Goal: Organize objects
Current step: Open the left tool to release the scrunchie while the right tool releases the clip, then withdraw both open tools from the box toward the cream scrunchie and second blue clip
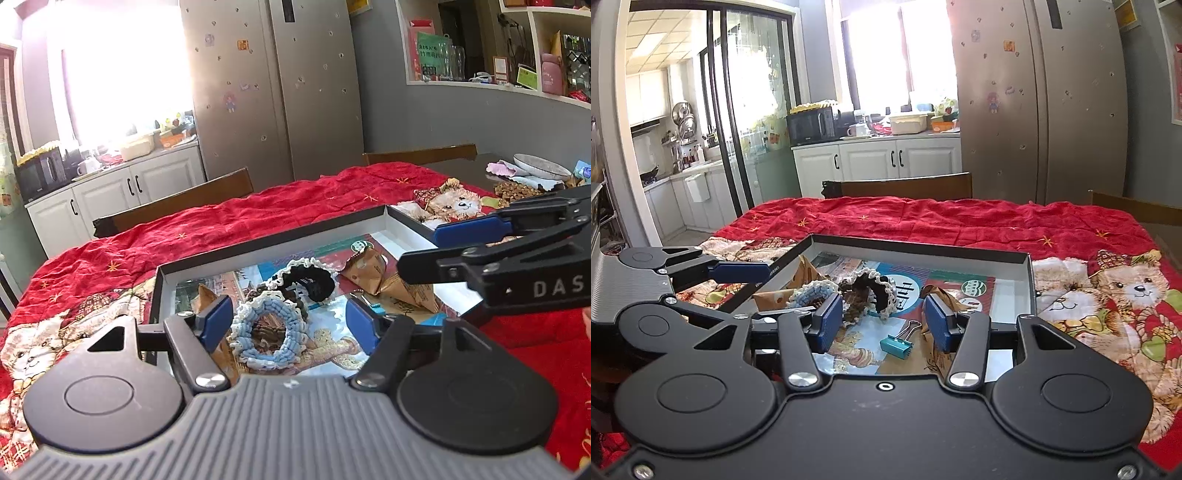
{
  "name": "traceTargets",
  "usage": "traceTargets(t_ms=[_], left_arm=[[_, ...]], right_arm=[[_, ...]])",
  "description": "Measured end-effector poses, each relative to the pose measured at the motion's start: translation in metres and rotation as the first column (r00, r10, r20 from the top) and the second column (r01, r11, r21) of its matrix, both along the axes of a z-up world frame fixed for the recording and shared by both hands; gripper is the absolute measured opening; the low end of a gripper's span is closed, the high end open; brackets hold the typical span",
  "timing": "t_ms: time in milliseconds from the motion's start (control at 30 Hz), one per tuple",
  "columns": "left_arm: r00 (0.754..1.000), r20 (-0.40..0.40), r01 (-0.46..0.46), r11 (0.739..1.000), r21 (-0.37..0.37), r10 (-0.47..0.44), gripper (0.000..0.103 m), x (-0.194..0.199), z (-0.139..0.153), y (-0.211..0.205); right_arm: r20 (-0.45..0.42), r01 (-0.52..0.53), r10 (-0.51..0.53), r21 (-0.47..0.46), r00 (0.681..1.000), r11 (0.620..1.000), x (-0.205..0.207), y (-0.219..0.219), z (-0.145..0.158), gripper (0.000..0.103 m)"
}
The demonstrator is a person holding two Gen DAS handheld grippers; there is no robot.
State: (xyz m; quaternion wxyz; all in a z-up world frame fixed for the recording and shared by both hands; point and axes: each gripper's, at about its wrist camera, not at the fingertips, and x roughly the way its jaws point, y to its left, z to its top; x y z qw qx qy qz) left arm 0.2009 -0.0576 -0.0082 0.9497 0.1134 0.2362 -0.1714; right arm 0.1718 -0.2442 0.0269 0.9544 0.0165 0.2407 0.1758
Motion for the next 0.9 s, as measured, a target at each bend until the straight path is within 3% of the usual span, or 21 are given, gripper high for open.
traceTargets(t_ms=[900], left_arm=[[0.998, 0.067, -0.01, 1.0, -0.012, 0.011, 0.087, -0.051, 0.025, 0.022]], right_arm=[[0.036, -0.029, 0.029, -0.005, 0.999, 1.0, -0.068, -0.006, 0.027, 0.057]])
